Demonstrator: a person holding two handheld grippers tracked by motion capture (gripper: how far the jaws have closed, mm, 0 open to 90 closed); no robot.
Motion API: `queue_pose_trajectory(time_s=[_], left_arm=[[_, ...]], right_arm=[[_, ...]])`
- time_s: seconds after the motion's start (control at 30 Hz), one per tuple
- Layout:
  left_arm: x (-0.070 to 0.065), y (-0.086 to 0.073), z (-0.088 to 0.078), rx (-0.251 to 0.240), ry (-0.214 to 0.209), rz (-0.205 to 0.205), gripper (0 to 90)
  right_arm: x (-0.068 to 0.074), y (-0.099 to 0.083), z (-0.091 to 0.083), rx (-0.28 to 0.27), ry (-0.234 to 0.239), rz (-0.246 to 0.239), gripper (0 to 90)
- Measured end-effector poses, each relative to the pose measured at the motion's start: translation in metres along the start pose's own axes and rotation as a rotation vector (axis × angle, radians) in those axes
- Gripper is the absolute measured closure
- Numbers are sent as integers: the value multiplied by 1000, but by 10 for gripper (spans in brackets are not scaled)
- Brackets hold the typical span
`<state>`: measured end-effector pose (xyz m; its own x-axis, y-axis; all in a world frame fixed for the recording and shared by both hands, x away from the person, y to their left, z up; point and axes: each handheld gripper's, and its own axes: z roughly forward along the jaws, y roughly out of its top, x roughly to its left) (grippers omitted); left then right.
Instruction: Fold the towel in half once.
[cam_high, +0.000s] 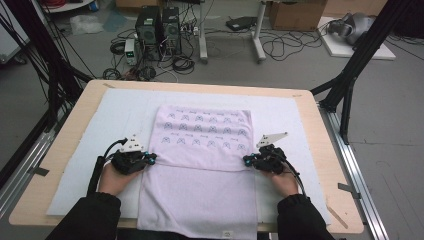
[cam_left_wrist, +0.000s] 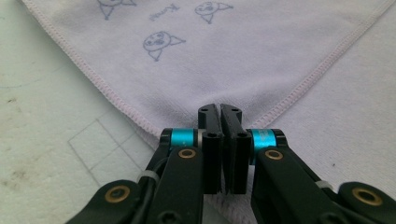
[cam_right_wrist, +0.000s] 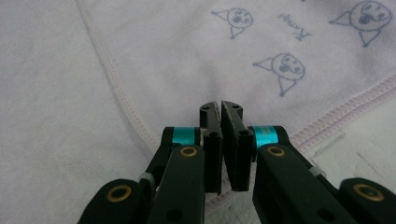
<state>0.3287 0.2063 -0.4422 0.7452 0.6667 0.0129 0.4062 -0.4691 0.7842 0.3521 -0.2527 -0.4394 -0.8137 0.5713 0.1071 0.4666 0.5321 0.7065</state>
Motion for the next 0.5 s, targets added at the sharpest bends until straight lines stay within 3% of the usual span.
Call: queue_pose_trajectory(time_s=[0.27,0.4,0.5], left_arm=[[-2,10,-26,-61,-30,-18,876],[-16,14,-47,-84,-55,13,876],[-31,8,-64,-89,-84,32,876]], right_arm=[[5,6,-23,-78,15,-11,876],[18,8,-46,-103,25,-33,876],[32,3,-60,-100,47,-57,876]])
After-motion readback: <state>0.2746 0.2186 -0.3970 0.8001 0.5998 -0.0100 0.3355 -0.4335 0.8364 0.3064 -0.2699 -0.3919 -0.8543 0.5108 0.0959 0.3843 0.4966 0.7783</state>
